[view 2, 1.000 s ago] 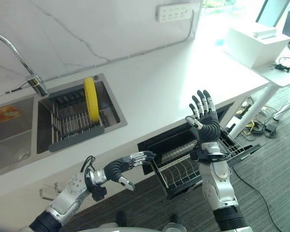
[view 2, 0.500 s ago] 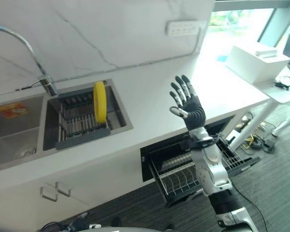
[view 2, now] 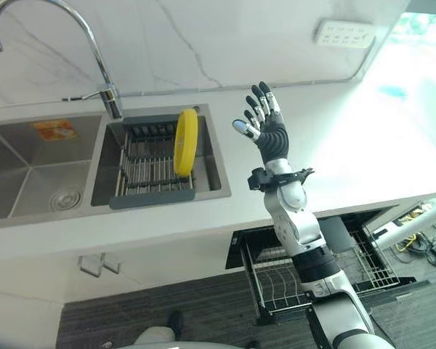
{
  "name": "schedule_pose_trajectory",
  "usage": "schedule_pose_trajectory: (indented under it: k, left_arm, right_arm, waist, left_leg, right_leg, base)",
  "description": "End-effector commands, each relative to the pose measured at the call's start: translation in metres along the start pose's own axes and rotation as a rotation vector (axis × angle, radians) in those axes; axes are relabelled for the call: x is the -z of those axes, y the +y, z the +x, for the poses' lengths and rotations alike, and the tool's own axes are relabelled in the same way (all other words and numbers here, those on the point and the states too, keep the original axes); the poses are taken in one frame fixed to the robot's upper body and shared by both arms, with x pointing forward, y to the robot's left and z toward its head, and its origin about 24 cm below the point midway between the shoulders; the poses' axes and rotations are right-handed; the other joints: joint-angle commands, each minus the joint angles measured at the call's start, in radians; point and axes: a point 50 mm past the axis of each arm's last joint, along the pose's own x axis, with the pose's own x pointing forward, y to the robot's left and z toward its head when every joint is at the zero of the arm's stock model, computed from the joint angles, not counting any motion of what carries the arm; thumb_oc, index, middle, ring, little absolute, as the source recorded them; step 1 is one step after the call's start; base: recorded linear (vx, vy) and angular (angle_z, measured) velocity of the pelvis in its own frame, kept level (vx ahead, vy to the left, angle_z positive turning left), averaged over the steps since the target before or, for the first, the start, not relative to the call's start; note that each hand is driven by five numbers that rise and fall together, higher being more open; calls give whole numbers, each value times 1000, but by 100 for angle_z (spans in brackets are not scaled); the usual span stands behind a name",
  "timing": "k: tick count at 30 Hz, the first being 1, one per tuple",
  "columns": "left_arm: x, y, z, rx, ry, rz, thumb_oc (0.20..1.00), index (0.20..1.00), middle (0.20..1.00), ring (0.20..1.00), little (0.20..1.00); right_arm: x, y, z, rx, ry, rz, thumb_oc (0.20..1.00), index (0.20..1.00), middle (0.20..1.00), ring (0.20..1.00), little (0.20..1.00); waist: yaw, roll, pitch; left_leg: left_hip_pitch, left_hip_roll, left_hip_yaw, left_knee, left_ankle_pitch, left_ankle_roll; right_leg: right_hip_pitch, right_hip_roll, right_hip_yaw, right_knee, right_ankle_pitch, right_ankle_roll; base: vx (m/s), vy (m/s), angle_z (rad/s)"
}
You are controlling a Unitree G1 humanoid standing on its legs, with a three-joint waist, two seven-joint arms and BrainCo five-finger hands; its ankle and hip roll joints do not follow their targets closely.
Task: Place the dishes in the dishwasher.
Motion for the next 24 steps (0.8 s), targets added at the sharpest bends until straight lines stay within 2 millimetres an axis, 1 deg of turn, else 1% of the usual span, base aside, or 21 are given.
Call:
schedule_pose_trajectory:
  k: [1,3,7,10,16,18,21,24]
  left_arm:
    - [-1,8,2,-19,4,83,1000,1000,1000,1000,1000]
    - [-2,11,2,-15,-7,77,1000,1000,1000,1000,1000]
    - [5,11,1,-3,-11,86,1000,1000,1000,1000,1000]
    - [8,11,0,5,-20,125,1000,1000,1000,1000,1000]
    - [10,13,-1,6,-21,125,1000,1000,1000,1000,1000]
    - [7,17,-1,2,-36,174,1000,1000,1000,1000,1000]
    - [7,17,-1,23,-40,206,1000,1000,1000,1000,1000]
    - [7,19,0,-9,-30,177,1000,1000,1000,1000,1000]
  right_arm:
    - [-40,-1,19,-4,-183,-68,1000,1000,1000,1000,1000]
    - [-50,-3,26,8,-216,-90,1000,1000,1000,1000,1000]
    - [-58,-9,36,19,-218,-114,1000,1000,1000,1000,1000]
    - [-58,-12,40,26,-210,-117,1000,1000,1000,1000,1000]
    - [-56,-14,47,35,-195,-125,1000,1000,1000,1000,1000]
    - [-55,-15,48,40,-193,-120,1000,1000,1000,1000,1000]
    - [-52,-10,51,10,-185,-117,1000,1000,1000,1000,1000]
    - [-48,-4,52,-5,-171,-112,1000,1000,1000,1000,1000]
  waist:
    - [33,55,-7]
    - [45,68,9]
    - [64,85,23]
    - [74,94,29]
    - [86,111,44]
    - [90,116,52]
    - [91,124,66]
    - [93,127,72]
  left_leg:
    - [-63,52,14,53,-71,-2]
    - [-85,44,2,58,-63,0]
    - [-104,30,-12,62,-56,6]
    - [-112,24,-16,63,-52,8]
    - [-132,12,-19,69,-46,12]
    - [-143,7,-21,75,-44,14]
    - [-158,4,-25,82,-39,14]
    - [-165,3,-23,83,-36,14]
  right_leg:
    - [-15,-49,-25,152,-154,7]
    - [-26,-56,-30,158,-153,10]
    - [-20,-68,-40,159,-151,14]
    - [-16,-76,-47,162,-151,18]
    - [-13,-90,-58,166,-153,24]
    - [-15,-93,-58,169,-152,25]
    - [-22,-95,-50,176,-154,25]
    - [-20,-95,-51,173,-154,26]
  base:
    - [8,44,13]
    - [-3,50,18]
    - [56,40,7]
    - [62,25,3]
    - [29,18,3]
    - [2,-9,11]
    - [-9,1,11]
    - [0,0,0]
